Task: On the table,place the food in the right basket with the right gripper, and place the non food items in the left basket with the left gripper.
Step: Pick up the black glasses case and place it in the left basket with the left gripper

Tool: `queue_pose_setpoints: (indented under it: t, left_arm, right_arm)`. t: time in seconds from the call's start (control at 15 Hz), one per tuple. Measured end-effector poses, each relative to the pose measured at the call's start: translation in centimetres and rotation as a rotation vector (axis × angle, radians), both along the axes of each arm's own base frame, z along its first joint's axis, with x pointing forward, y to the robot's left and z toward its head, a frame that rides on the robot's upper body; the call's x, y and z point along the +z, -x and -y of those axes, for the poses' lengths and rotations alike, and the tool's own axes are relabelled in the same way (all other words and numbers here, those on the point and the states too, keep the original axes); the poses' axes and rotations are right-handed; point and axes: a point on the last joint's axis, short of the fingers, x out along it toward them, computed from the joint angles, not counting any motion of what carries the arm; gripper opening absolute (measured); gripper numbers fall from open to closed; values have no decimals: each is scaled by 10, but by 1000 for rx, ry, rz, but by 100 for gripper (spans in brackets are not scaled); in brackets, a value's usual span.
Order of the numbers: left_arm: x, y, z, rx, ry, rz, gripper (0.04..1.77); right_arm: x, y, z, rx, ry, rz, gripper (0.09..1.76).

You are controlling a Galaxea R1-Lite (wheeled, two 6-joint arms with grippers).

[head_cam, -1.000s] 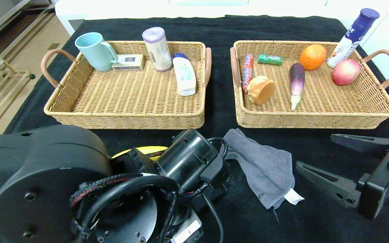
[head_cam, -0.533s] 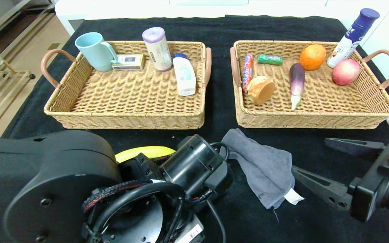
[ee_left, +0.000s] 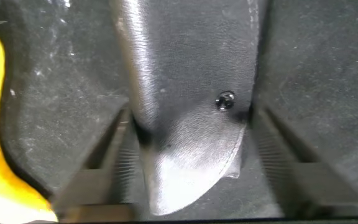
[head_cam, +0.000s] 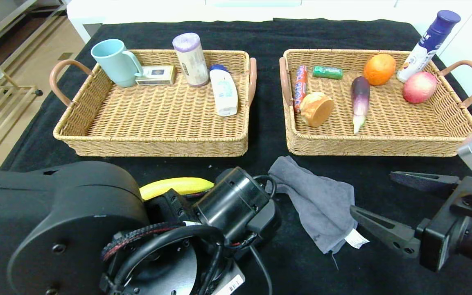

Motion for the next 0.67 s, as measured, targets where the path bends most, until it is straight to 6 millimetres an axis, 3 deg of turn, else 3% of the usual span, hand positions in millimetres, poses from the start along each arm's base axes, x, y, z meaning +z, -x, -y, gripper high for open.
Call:
queue_pose_setpoints:
  t: [0.27, 0.67]
  left_arm:
    - [-1, 1, 0, 1, 3, -6, 82]
    - [-1, 1, 0, -1, 3, -9, 80]
  right_arm:
    - [-2, -1, -1, 1, 5, -6, 171]
    - [-3, -1, -2, 5, 9, -11, 171]
